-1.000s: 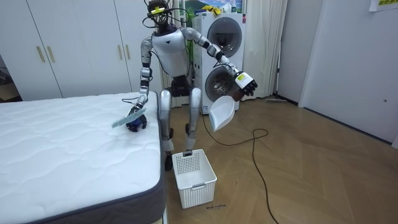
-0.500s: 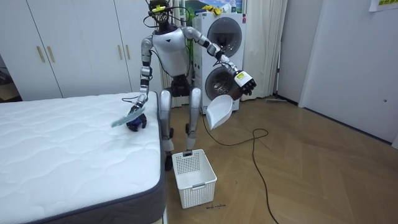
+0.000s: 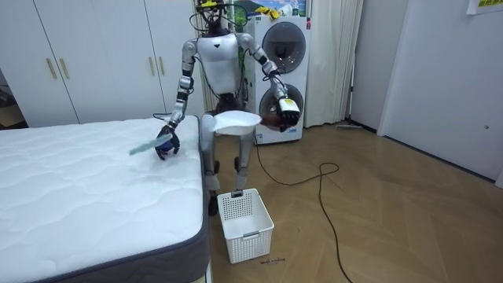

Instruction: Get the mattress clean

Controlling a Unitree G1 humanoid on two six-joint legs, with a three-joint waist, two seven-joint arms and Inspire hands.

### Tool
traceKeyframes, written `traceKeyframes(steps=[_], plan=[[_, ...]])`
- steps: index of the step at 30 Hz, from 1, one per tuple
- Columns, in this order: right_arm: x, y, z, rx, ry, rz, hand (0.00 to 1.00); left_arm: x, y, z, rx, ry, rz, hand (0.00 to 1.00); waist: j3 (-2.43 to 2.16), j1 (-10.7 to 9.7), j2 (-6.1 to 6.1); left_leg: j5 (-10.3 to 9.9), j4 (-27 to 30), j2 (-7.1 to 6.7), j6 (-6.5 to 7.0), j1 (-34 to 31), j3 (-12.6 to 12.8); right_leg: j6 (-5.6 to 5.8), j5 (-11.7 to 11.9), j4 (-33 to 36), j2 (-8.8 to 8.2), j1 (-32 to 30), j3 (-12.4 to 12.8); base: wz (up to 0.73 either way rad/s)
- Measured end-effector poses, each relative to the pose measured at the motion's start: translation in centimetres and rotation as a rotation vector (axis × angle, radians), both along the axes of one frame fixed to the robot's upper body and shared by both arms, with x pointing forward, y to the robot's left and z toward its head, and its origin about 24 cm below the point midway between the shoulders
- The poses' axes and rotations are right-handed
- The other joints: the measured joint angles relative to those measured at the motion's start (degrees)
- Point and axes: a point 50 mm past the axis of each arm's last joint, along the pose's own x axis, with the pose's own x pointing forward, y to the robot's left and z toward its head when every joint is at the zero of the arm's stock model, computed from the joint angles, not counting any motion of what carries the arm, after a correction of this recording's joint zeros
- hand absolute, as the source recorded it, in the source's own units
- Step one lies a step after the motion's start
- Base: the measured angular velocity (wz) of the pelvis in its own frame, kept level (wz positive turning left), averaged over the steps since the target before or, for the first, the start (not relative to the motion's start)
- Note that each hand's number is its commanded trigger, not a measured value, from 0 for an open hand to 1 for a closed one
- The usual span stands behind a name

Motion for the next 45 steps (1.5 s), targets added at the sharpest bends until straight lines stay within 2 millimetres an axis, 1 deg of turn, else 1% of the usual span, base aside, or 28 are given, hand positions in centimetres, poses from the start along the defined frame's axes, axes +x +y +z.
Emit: traceKeyframes(steps=[2,4,7,8,9,10,12,13,14,15,17,18,21,22,23,24,26,27,29,31,32,33,34,35,36,38,41,45], plan=[[0.1,0.2,0.0,-0.001,0.005,0.011,0.0,-0.8,-0.6,-0.4,-0.08,0.002,0.019,1.0,-0.02,-0.07,-0.03,-0.85,-0.23,0.71,0.04,1.85,2.54,-0.22,0.52,-0.13,0.41,0.85,-0.4,-0.86],[-0.2,0.3,-0.2,0.004,0.029,0.01,0.0,-1.7,-1.5,-0.9,-0.157,0.003,0.029,1.0,0.28,-0.34,-0.86,-1.14,-1.27,1.21,0.14,3.75,5.63,-0.39,0.92,0.04,0.67,1.27,-0.93,-0.88],[-0.3,1.1,-0.7,0.03,0.048,0.006,0.0,-2.9,-3.0,-2.1,-0.269,0.023,0.062,1.0,0.22,-0.96,-1.61,-1.2,-2.95,2.31,0.18,5.23,11.16,-1.31,3.32,-1.23,1.29,0.99,-3.3,-1.02],[-0.1,1.6,-0.8,0.047,0.046,0.008,0.0,-3.0,-3.4,-2.3,-0.305,0.023,0.072,1.0,0.15,-0.99,-1.97,-1.19,-3.29,3.12,0.18,5.19,13.91,-1.71,5.12,-2.32,1.87,0.68,-3.4,-1.26],[0.2,2.3,-0.9,0.059,0.043,0.028,0.0,-3.1,-3.6,-2.4,-0.332,0.02,0.084,1.0,0.12,-0.66,-2.88,-1.19,-4.19,4.17,0.18,5.02,18.1,-2.18,6.25,-2.97,2.48,0.24,-4.43,-1.32],[0.3,2.6,-0.9,0.062,0.043,0.039,0.0,-3.1,-3.7,-2.6,-0.346,0.021,0.091,1.0,0.02,-0.55,-3.14,-1.19,-4.52,4.73,0.18,5.29,20.45,-2.05,5.75,-1.82,2.14,0.27,-6.5,-1.31],[0.6,2.9,-0.8,0.067,0.033,0.054,0.0,-3.4,-4.8,-3.2,-0.411,0.03,0.105,1.0,-0.22,-0.37,-3.62,-1.11,-6.76,5.57,0.04,7.37,27.39,-1.04,1.17,6.17,-0.72,2.4,-13.03,-1.3],[0.7,2.9,-0.8,0.068,0.028,0.053,0.0,-3.4,-5.0,-3.3,-0.424,0.029,0.11,1.0,-0.27,-0.07,-3.75,-1.09,-7.11,5.63,0.0,7.89,29.04,-0.7,0.26,7.38,-1.58,3.35,-13.99,-1.5],[0.8,3.0,-0.7,0.07,0.023,0.056,0.0,-3.4,-5.3,-3.3,-0.445,0.017,0.125,1.0,-0.33,0.27,-4.14,-1.23,-7.25,5.71,-0.23,8.31,32.27,0.13,-1.19,8.05,-3.16,5.44,-15.04,-1.42],[0.8,3.0,-0.8,0.081,0.024,0.062,0.0,-3.5,-5.6,-3.5,-0.47,0.005,0.148,1.0,-0.23,0.25,-4.37,-1.38,-7.03,5.7,-0.45,8.57,34.73,0.82,-2.22,6.68,-4.3,7.9,-15.18,-1.29],[0.6,3.5,-1.0,0.099,0.033,0.072,0.0,-3.6,-5.8,-4.1,-0.51,0.005,0.195,1.0,0.11,-0.02,-4.87,-1.48,-6.82,5.69,-0.63,8.88,37.77,1.57,-2.84,1.76,-4.77,10.46,-15.09,-1.01],[0.5,3.6,-1.1,0.107,0.035,0.079,0.0,-3.8,-5.8,-4.6,-0.524,0.014,0.221,1.0,0.19,-0.06,-5.15,-1.59,-6.63,5.73,-0.83,8.73,39.62,1.37,-3.24,-0.5,-4.81,10.79,-15.72,-0.94],[0.4,3.8,-1.3,0.123,0.04,0.088,0.0,-4.4,-5.5,-5.9,-0.513,0.06,0.263,1.0,0.35,-1.73,-4.75,-1.74,-5.38,6.86,-1.1,8.44,41.0,0.8,-3.08,-2.24,-4.15,10.09,-14.92,-0.53],[0.4,3.9,-1.3,0.128,0.041,0.093,0.0,-4.5,-5.4,-6.1,-0.508,0.065,0.272,1.0,0.36,-1.98,-4.73,-1.78,-4.9,7.11,-1.17,8.41,40.81,0.28,-3.23,-2.33,-3.92,10.02,-14.59,-0.29],[0.5,4.0,-1.3,0.14,0.039,0.106,0.0,-4.7,-5.2,-6.3,-0.5,0.069,0.285,1.0,0.36,-2.21,-4.67,-1.71,-3.71,7.38,-1.48,8.12,38.78,0.18,-3.19,-2.42,-3.73,9.78,-14.21,-0.51],[0.7,4.1,-1.2,0.146,0.031,0.121,0.0,-4.8,-5.1,-6.4,-0.496,0.071,0.292,1.0,0.34,-1.83,-4.52,-1.68,-2.42,7.21,-1.73,7.37,32.72,0.07,-3.13,-2.2,-3.66,9.19,-13.84,-0.69],[1.4,4.2,-0.9,0.144,0.013,0.166,0.0,-5.0,-5.0,-6.7,-0.49,0.077,0.307,1.0,0.52,-0.41,-3.49,-1.69,-1.64,6.76,-1.79,7.06,25.44,-0.7,-2.52,-2.38,-3.54,9.2,-14.09,-0.96],[1.7,4.4,-0.7,0.145,-0.002,0.19,0.0,-5.3,-4.8,-7.1,-0.484,0.093,0.318,1.0,0.0,-0.51,-2.7,-1.6,-1.79,6.8,-1.92,7.09,24.88,-0.61,-1.46,-2.92,-3.44,9.27,-14.14,-0.73],[1.9,4.5,-0.5,0.149,-0.022,0.204,0.0,-5.6,-4.7,-7.5,-0.479,0.112,0.327,1.0,-0.43,-1.31,-1.92,-1.43,-1.77,6.56,-2.14,7.44,23.41,-0.44,-0.75,-3.07,-3.05,9.19,-13.1,-0.41],[2.0,4.6,-0.5,0.156,-0.021,0.216,0.0,-5.8,-4.7,-7.6,-0.479,0.112,0.332,1.0,-0.43,-1.1,-1.82,-1.2,-1.87,5.91,-2.42,8.09,19.84,-0.61,-0.64,-3.04,-2.08,8.99,-10.75,-0.68],[2.2,4.7,-0.4,0.159,-0.028,0.233,0.0,-6.0,-4.7,-7.7,-0.481,0.106,0.341,1.0,-0.48,-0.15,-1.68,-1.14,-1.73,5.42,-2.48,8.13,16.92,-1.32,-0.15,-2.92,-1.03,8.27,-7.96,-1.21],[2.5,4.9,-0.2,0.161,-0.044,0.247,0.0,-6.2,-4.8,-7.7,-0.482,0.1,0.351,1.0,-0.38,1.73,-1.49,-1.09,-1.63,4.31,-2.54,8.14,10.94,-1.85,0.51,-2.93,0.26,7.26,-4.84,-1.39],[2.8,5.1,0.0,0.165,-0.052,0.258,0.0,-6.3,-4.8,-7.8,-0.482,0.101,0.355,1.0,-0.35,2.59,-1.49,-1.08,-1.6,3.57,-2.53,8.12,7.25,-2.13,0.92,-2.96,0.81,6.83,-3.67,-1.59],[3.2,5.4,0.2,0.175,-0.07,0.285,0.0,-6.5,-4.7,-7.9,-0.482,0.104,0.362,1.0,-0.45,3.34,-1.31,-1.09,-1.59,2.52,-2.53,8.17,1.46,-2.44,1.45,-2.95,1.57,6.06,-2.06,-1.32],[3.5,5.6,0.4,0.18,-0.079,0.304,0.0,-6.5,-4.7,-7.9,-0.484,0.103,0.361,1.0,-0.28,3.36,-1.58,-1.1,-1.76,1.92,-2.55,8.35,-1.83,-2.59,1.78,-2.99,2.03,5.68,-1.55,-1.11],[3.5,5.7,0.4,0.174,-0.076,0.315,0.0,-6.5,-4.9,-7.8,-0.491,0.094,0.348,1.0,0.12,2.78,-2.2,-1.27,-2.49,1.93,-2.85,9.06,-1.99,-2.52,1.94,-2.29,2.85,5.32,-0.08,-0.62],[3.8,5.8,0.6,0.161,-0.085,0.335,0.0,-6.7,-5.1,-7.9,-0.5,0.091,0.337,1.0,0.16,1.76,-2.67,-1.62,-3.83,2.56,-3.38,9.62,1.09,-3.07,1.82,-1.19,4.29,3.96,1.74,-0.62],[4.0,6.0,0.8,0.163,-0.099,0.338,0.0,-6.6,-5.2,-7.7,-0.513,0.077,0.327,1.0,0.16,0.01,-2.68,-1.8,-4.13,2.94,-3.69,10.16,1.33,-3.62,1.78,-0.87,5.16,3.72,3.14,-0.39]])
